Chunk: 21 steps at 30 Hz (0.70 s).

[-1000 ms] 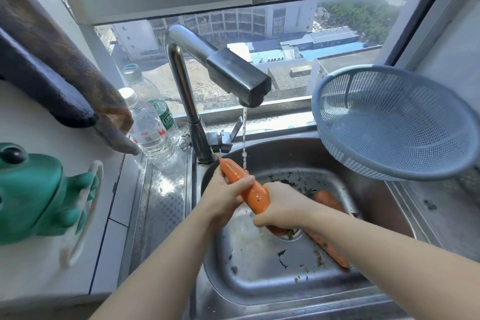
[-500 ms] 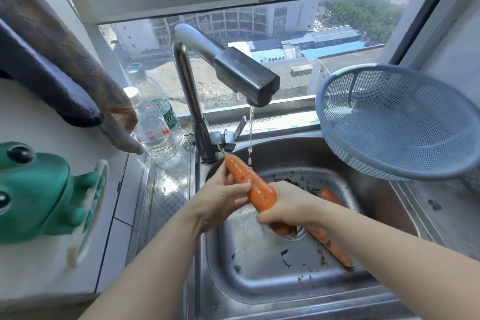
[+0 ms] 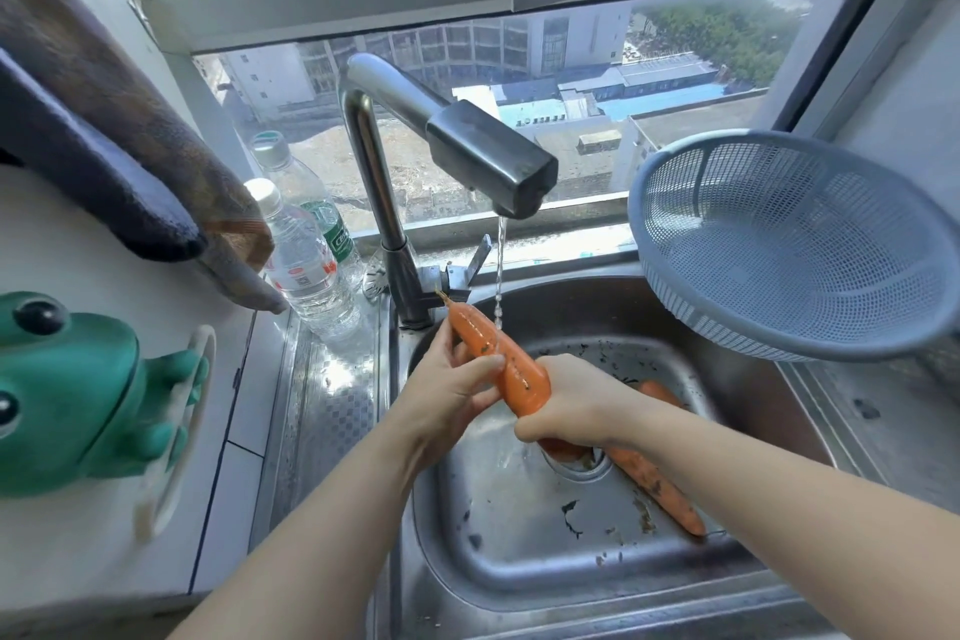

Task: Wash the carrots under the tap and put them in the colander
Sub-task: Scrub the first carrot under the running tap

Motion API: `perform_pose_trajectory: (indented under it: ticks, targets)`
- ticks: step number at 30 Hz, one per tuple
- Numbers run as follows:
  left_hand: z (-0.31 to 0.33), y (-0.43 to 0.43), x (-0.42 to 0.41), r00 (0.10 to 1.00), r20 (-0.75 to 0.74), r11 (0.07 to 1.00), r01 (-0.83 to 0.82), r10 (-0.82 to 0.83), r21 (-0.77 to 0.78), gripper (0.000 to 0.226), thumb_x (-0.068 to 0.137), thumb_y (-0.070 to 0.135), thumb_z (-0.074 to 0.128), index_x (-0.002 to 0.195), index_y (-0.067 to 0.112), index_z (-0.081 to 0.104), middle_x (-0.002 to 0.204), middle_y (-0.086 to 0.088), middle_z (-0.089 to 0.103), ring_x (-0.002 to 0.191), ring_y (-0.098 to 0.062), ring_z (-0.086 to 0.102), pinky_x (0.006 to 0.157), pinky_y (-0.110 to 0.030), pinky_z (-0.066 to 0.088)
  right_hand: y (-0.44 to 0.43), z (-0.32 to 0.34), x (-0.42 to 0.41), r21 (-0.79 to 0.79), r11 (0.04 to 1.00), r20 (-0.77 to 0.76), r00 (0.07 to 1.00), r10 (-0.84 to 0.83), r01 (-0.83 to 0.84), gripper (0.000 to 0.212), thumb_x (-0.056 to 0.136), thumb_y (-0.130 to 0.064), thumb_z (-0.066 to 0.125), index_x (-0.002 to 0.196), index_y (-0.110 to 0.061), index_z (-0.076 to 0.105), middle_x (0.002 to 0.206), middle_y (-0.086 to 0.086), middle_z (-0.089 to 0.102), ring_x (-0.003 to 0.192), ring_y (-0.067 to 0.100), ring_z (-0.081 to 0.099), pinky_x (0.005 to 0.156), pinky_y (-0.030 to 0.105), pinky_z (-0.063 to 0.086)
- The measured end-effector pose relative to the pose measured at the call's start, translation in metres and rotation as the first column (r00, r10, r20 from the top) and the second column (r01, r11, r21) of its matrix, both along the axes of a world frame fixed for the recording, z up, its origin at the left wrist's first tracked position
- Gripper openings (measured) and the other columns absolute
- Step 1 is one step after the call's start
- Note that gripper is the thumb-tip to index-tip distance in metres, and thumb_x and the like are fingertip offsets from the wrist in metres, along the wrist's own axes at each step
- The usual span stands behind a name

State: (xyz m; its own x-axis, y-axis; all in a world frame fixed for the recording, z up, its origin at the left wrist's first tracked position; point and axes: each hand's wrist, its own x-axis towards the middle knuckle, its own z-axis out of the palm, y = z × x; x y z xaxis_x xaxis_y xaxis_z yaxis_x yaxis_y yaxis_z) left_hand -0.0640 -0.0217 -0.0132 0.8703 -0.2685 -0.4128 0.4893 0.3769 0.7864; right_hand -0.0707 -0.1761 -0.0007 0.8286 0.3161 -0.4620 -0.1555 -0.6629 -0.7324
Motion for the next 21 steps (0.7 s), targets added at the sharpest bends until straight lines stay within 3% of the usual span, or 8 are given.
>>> perform_pose_trajectory:
  ticks: [4, 8, 12, 16, 19, 21]
  targets:
    - [0.0015, 0.0065, 0.0017, 0.999, -0.017, 0.998, 0.03, -0.031, -0.046, 0.058, 0.087, -0.016, 0.049, 0.129, 0.024, 0.047, 0.115, -0.008, 0.062, 0.101, -0.026, 0.066, 0.07, -0.03, 0.058, -0.0031, 0.0043, -0.0004, 0.006, 0.999, -0.011, 0.999, 0.031, -0.031, 0.019, 0.066, -0.011, 0.069, 0.074, -0.011, 0.051, 0.061, 0.001, 0.054, 0.049, 0.013, 0.048, 0.047, 0.022, 0.04]
    - [-0.0004, 0.0019, 0.0001, 0.999, -0.044, 1.0, -0.012, 0.012, 0.0, 0.065, 0.088, -0.015, 0.051, 0.138, 0.024, 0.037, 0.122, -0.009, 0.06, 0.115, -0.03, 0.059, 0.072, -0.033, 0.059, 0.0008, 0.0043, -0.0035, -0.042, 0.999, 0.021, 1.0, 0.022, -0.021, 0.02, 0.066, -0.013, 0.07, 0.076, -0.011, 0.053, 0.063, 0.001, 0.054, 0.052, 0.012, 0.049, 0.046, 0.021, 0.039]
    - [0.0014, 0.0076, -0.001, 0.998, -0.046, 0.999, 0.032, -0.034, -0.044, 0.053, 0.087, -0.016, 0.05, 0.126, 0.021, 0.049, 0.114, -0.007, 0.063, 0.097, -0.025, 0.067, 0.07, -0.031, 0.058, -0.0007, 0.0037, -0.004, -0.034, 0.998, 0.007, 0.999, 0.051, -0.05, 0.02, 0.065, -0.014, 0.07, 0.077, -0.007, 0.055, 0.063, 0.003, 0.054, 0.052, 0.012, 0.049, 0.047, 0.022, 0.04]
    - [0.0012, 0.0027, -0.0018, 0.997, -0.069, 1.0, -0.02, 0.02, -0.001, 0.069, 0.088, -0.015, 0.051, 0.142, 0.026, 0.034, 0.125, -0.009, 0.059, 0.112, -0.03, 0.061, 0.07, -0.033, 0.059, 0.0007, 0.004, -0.0048, -0.088, 0.995, 0.04, 0.998, 0.04, -0.036, 0.023, 0.065, -0.017, 0.071, 0.08, -0.009, 0.056, 0.064, -0.002, 0.056, 0.052, 0.01, 0.05, 0.048, 0.02, 0.041]
    - [0.003, 0.0062, -0.0021, 0.998, -0.05, 0.999, 0.027, -0.029, -0.03, 0.064, 0.087, -0.016, 0.049, 0.135, 0.026, 0.043, 0.115, -0.008, 0.062, 0.103, -0.028, 0.065, 0.07, -0.032, 0.058, -0.0021, 0.006, -0.0047, -0.056, 0.997, 0.031, 0.998, 0.06, -0.058, 0.02, 0.066, -0.014, 0.071, 0.076, -0.011, 0.054, 0.062, -0.001, 0.054, 0.051, 0.011, 0.048, 0.049, 0.022, 0.039]
    - [0.0043, 0.005, -0.0025, 0.999, -0.051, 1.0, 0.007, -0.008, -0.021, 0.067, 0.087, -0.017, 0.05, 0.14, 0.022, 0.039, 0.111, -0.008, 0.062, 0.1, -0.028, 0.065, 0.07, -0.032, 0.058, -0.0022, 0.0059, -0.0046, -0.059, 0.997, 0.044, 0.997, 0.057, -0.054, 0.021, 0.065, -0.014, 0.07, 0.075, -0.012, 0.053, 0.062, 0.0, 0.053, 0.052, 0.011, 0.048, 0.049, 0.023, 0.039]
